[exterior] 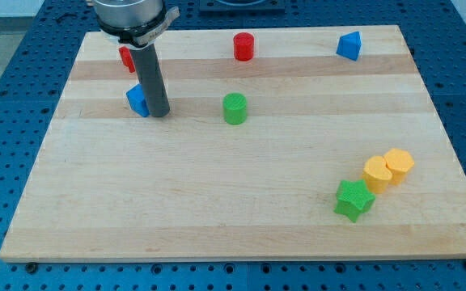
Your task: Move the blue cube towards the red star
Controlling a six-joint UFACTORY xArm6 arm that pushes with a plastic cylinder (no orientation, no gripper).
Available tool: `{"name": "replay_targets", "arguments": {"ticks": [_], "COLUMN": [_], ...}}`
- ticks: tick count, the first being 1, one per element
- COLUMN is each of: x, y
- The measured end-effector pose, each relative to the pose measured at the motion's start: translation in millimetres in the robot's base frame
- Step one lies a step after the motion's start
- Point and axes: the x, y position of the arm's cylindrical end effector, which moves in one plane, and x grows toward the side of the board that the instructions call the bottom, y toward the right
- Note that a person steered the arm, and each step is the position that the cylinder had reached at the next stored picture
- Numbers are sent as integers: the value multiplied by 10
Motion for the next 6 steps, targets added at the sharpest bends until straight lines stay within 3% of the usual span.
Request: {"name": "replay_targets", "arguments": {"ticks": [2,6], "x": [1,1], "y": [-252,-222]}}
